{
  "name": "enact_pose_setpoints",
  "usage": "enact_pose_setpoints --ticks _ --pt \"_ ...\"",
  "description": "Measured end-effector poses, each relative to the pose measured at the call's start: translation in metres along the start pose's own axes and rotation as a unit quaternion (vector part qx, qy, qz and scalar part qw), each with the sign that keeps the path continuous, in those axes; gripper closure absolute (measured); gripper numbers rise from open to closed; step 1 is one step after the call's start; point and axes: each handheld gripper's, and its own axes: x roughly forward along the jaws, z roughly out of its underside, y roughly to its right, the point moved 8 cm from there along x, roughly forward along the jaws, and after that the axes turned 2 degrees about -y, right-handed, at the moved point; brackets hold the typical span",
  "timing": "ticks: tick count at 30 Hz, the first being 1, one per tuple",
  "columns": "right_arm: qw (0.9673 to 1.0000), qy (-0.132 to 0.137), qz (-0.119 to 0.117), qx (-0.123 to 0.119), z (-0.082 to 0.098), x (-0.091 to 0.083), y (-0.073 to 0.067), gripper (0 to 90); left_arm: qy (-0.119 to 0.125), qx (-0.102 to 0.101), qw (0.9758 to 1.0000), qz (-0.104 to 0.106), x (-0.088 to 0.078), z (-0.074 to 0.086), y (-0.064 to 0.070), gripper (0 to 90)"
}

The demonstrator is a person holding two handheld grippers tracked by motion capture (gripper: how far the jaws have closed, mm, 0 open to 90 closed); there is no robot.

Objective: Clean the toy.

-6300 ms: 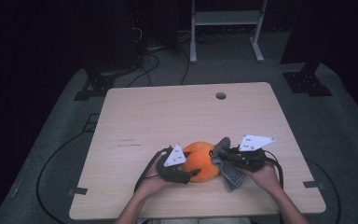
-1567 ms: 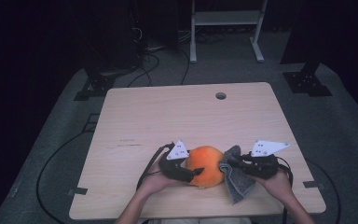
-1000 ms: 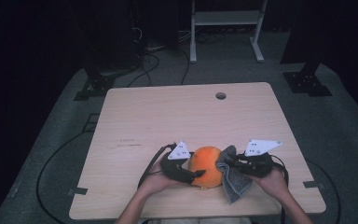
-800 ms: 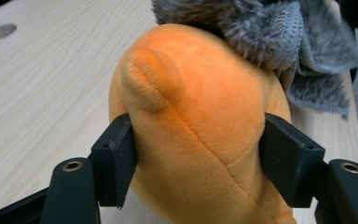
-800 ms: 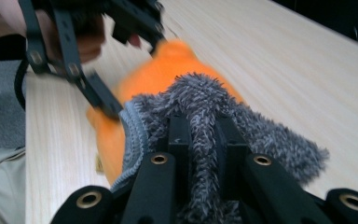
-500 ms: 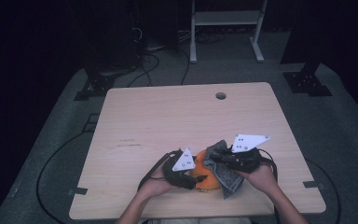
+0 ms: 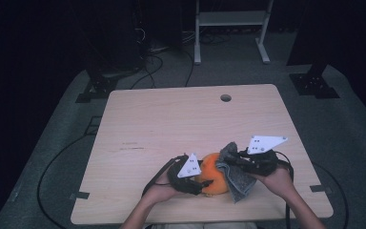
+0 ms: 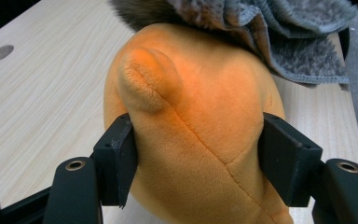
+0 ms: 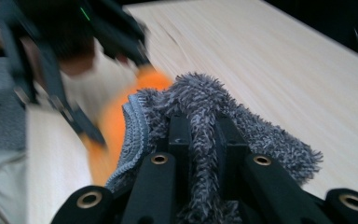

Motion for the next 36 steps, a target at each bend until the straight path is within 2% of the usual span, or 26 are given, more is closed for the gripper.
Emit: enact_pose_setpoints --ticks 2,4,5,6,8,11,14,15,16,19,20,21,22,23,24,25,26,27,28,29,30,33,36 --pt "0.9999 -0.002 -0.01 -0.013 -0.013 0.006 -0.007 79.1 -0.001 0.014 0.9999 0.001 0.0 -0.001 0.004 33.9" --pt "0.9993 -0.019 -0.01 -0.031 -0.019 0.014 -0.01 79.1 -0.006 0.032 0.9995 -0.002 -0.001 -0.001 0.008 33.9" --pt "0.9993 -0.019 -0.01 -0.031 -0.019 0.014 -0.01 79.1 -0.006 0.032 0.9995 -0.002 -0.001 -0.001 0.008 33.9" --pt "0.9986 -0.039 -0.014 -0.033 -0.017 0.027 -0.007 79.2 -0.017 0.032 0.9993 -0.005 -0.001 0.002 0.006 33.9" --pt "0.999 -0.034 -0.02 -0.021 -0.013 0.03 -0.002 79.3 -0.011 0.015 0.9998 0.0 -0.002 0.005 0.003 34.0" --pt "0.9994 -0.034 -0.003 0.001 0.0 0.029 0.01 79.3 -0.004 -0.012 0.9999 0.008 -0.002 0.011 -0.003 34.3" --pt "0.9992 -0.032 0.009 0.024 0.017 0.022 0.021 79.3 -0.003 -0.021 0.9997 0.01 -0.002 0.012 -0.005 34.3" --pt "0.9992 -0.032 0.009 0.024 0.017 0.022 0.021 79.3 -0.003 -0.021 0.9997 0.01 -0.002 0.012 -0.005 34.3" --pt "0.9985 -0.037 0.019 0.036 0.029 0.016 0.027 79.3 -0.004 -0.027 0.9996 0.007 -0.001 0.012 -0.007 34.3" --pt "0.9977 -0.039 0.028 0.048 0.038 0.01 0.03 79.3 -0.005 -0.037 0.9993 0.005 -0.001 0.013 -0.01 34.6" --pt "0.9981 -0.025 0.035 0.044 0.04 0.002 0.025 79.3 -0.008 -0.047 0.9989 -0.004 0.0 0.015 -0.015 34.7" --pt "0.9981 -0.025 0.035 0.044 0.04 0.002 0.025 79.3 -0.008 -0.047 0.9989 -0.004 0.0 0.015 -0.015 34.7" --pt "0.9986 -0.014 0.033 0.04 0.038 -0.001 0.022 79.3 -0.01 -0.055 0.9984 -0.011 0.0 0.016 -0.018 34.7" --pt "0.9995 0.01 0.022 0.021 0.029 -0.005 0.008 79.3 -0.008 -0.066 0.9977 -0.017 0.001 0.018 -0.021 34.8" --pt "0.9997 0.014 0.015 0.01 0.026 -0.004 0.0 79.3 -0.008 -0.069 0.9973 -0.022 0.002 0.018 -0.023 34.8" --pt "0.9997 0.014 0.015 0.01 0.026 -0.004 0.0 79.3 -0.008 -0.069 0.9973 -0.022 0.002 0.018 -0.023 34.7" --pt "0.9998 0.015 -0.002 -0.009 0.019 0.001 -0.017 79.3 -0.011 -0.074 0.9968 -0.029 0.002 0.019 -0.025 34.7" --pt "0.9998 0.015 -0.002 -0.009 0.019 0.001 -0.017 79.3 -0.011 -0.074 0.9968 -0.029 0.002 0.019 -0.025 34.7" --pt "0.9997 0.002 -0.003 -0.024 0.018 0.008 -0.025 79.3 -0.011 -0.078 0.9964 -0.032 0.002 0.02 -0.026 34.6" --pt "0.9997 0.002 -0.003 -0.024 0.018 0.008 -0.025 79.3 -0.011 -0.078 0.9964 -0.032 0.002 0.02 -0.026 34.6" --pt "0.9994 -0.012 -0.003 -0.031 0.021 0.016 -0.026 79.3 -0.009 -0.085 0.9958 -0.034 0.002 0.021 -0.027 34.6" --pt "0.9994 -0.02 0.001 -0.029 0.025 0.021 -0.021 79.3 -0.007 -0.095 0.9949 -0.033 0.002 0.022 -0.029 34.6" --pt "0.9995 -0.023 0.017 -0.01 0.035 0.018 -0.007 79.4 -0.003 -0.099 0.9947 -0.029 0.001 0.024 -0.031 34.2"
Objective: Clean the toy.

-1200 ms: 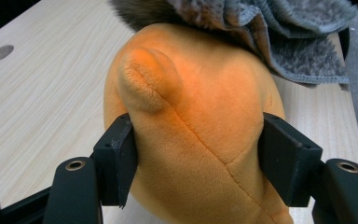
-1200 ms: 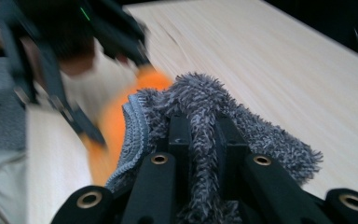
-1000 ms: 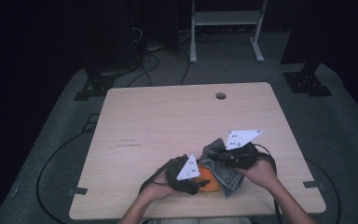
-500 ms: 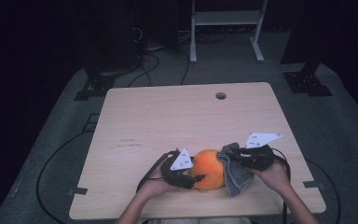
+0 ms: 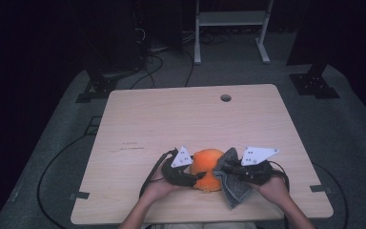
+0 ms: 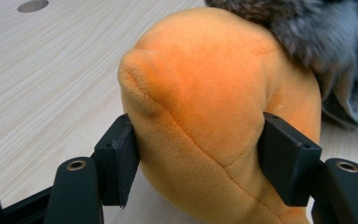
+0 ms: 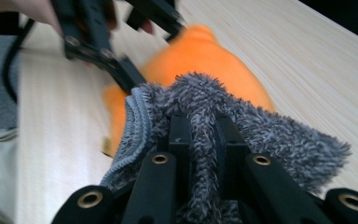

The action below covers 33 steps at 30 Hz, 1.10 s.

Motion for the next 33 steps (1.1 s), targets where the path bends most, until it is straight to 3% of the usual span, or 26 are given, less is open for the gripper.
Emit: enact_pose_setpoints --ticks 4,6,10,12,13,14,19,20,21,23,25,28,31,33 --pt "0.9999 -0.003 0.009 0.01 0.009 -0.001 0.009 79.4 0.009 0.017 0.9997 0.012 -0.005 -0.005 0.002 27.2" --pt "0.9998 0.002 0.009 0.017 0.013 0.0 0.012 79.4 0.015 0.052 0.9985 0.0 -0.011 -0.013 0.006 19.0" --pt "0.9997 0.004 0.016 0.018 0.014 0.0 0.017 79.3 0.022 0.069 0.9972 -0.015 -0.017 -0.018 0.006 18.6" --pt "0.9992 0.014 0.013 0.035 0.016 0.002 0.022 79.3 0.037 0.089 0.9953 -0.001 -0.021 -0.017 0.008 22.5" --pt "0.9992 0.014 0.013 0.035 0.016 0.002 0.022 79.3 0.037 0.089 0.9953 -0.001 -0.021 -0.017 0.008 24.3" --pt "0.999 0.015 0.012 0.04 0.018 0.004 0.025 79.3 0.025 0.105 0.9941 0.011 -0.019 -0.013 0.011 27.7" --pt "0.9984 0.006 0.024 0.051 0.027 0.001 0.034 79.2 0.02 0.095 0.9952 0.009 -0.014 -0.01 0.009 35.6" --pt "0.9984 0.006 0.024 0.051 0.027 0.001 0.034 79.2 0.017 0.089 0.9959 0.007 -0.014 -0.009 0.008 35.6" --pt "0.9975 -0.011 0.038 0.059 0.037 -0.001 0.04 79.1 0.015 0.078 0.9968 0.004 -0.012 -0.006 0.005 36.7" --pt "0.9964 -0.011 0.045 0.071 0.041 -0.007 0.043 79.1 0.009 0.069 0.9976 -0.006 -0.011 -0.005 0.002 37.4" --pt "0.9971 0.014 0.046 0.06 0.035 -0.013 0.038 79.2 0.01 0.056 0.9983 -0.011 -0.009 -0.007 0.0 38.3" --pt "0.9981 0.056 0.017 0.019 0.009 -0.016 0.014 79.2 0.011 0.046 0.9987 -0.016 -0.006 -0.01 0.0 38.9" --pt "0.999 0.04 0.007 -0.017 -0.005 -0.003 -0.002 79.2 0.013 0.056 0.9983 -0.009 -0.008 -0.012 0.004 34.5" --pt "0.9993 0.026 0.008 -0.025 -0.004 0.005 -0.001 79.2 0.014 0.059 0.9979 0.022 -0.012 -0.013 0.008 24.7"
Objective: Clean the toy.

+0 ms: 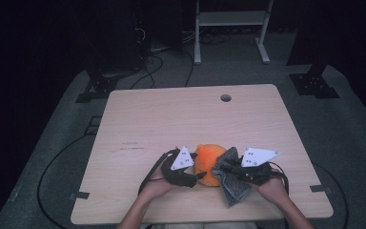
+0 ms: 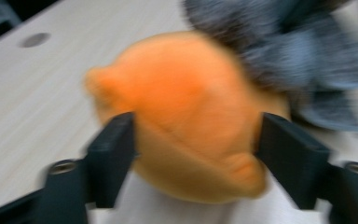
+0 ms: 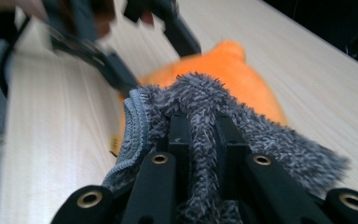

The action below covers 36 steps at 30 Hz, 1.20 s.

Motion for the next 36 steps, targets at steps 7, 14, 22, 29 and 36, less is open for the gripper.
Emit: enact_pose_setpoints --ticks 7,14,22,29,36 --pt "0.9998 0.003 -0.002 0.02 0.001 0.003 0.01 79.2 -0.033 0.062 0.9972 -0.026 0.007 0.005 0.004 34.9" --pt "0.998 -0.026 0.035 0.046 0.032 -0.01 0.032 79.0 -0.025 0.023 0.9991 -0.025 0.006 0.005 0.0 41.2" --pt "0.9986 0.037 -0.007 0.038 0.011 -0.028 0.012 78.8 -0.012 -0.01 0.9994 -0.03 0.006 -0.004 -0.002 42.0" --pt "0.9995 0.006 -0.018 0.023 0.009 -0.004 0.005 78.8 -0.047 0.01 0.9982 -0.037 0.01 0.004 0.002 19.1" --pt "0.9996 0.027 -0.007 0.009 -0.002 -0.005 -0.002 78.8 -0.055 0.039 0.9955 -0.066 0.012 0.005 0.0 37.4"
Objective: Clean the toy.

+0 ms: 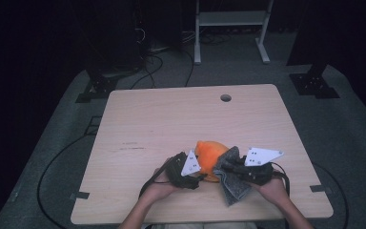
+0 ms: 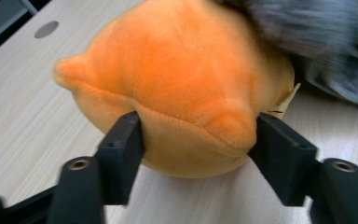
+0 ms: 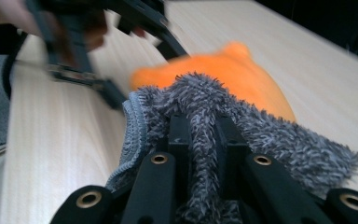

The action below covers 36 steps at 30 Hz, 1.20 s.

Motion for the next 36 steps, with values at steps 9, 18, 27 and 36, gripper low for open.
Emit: enact_pose_setpoints --ticks 9,18,27,36 --pt "0.9991 -0.033 -0.001 -0.026 0.011 0.001 -0.004 78.8 0.026 -0.047 0.9981 0.032 -0.005 -0.001 -0.004 45.0" --pt "0.9988 -0.025 0.03 0.03 0.027 -0.025 0.024 78.8 0.029 -0.033 0.9984 0.035 -0.003 -0.006 0.001 44.5" --pt "0.9994 -0.033 0.009 0.008 -0.006 0.005 0.022 78.9 0.052 -0.086 0.9935 0.053 -0.006 -0.007 -0.004 28.3" --pt "0.9988 -0.044 0.002 -0.022 -0.018 0.004 0.008 78.8 0.051 -0.06 0.995 0.061 -0.003 -0.008 0.005 41.4"
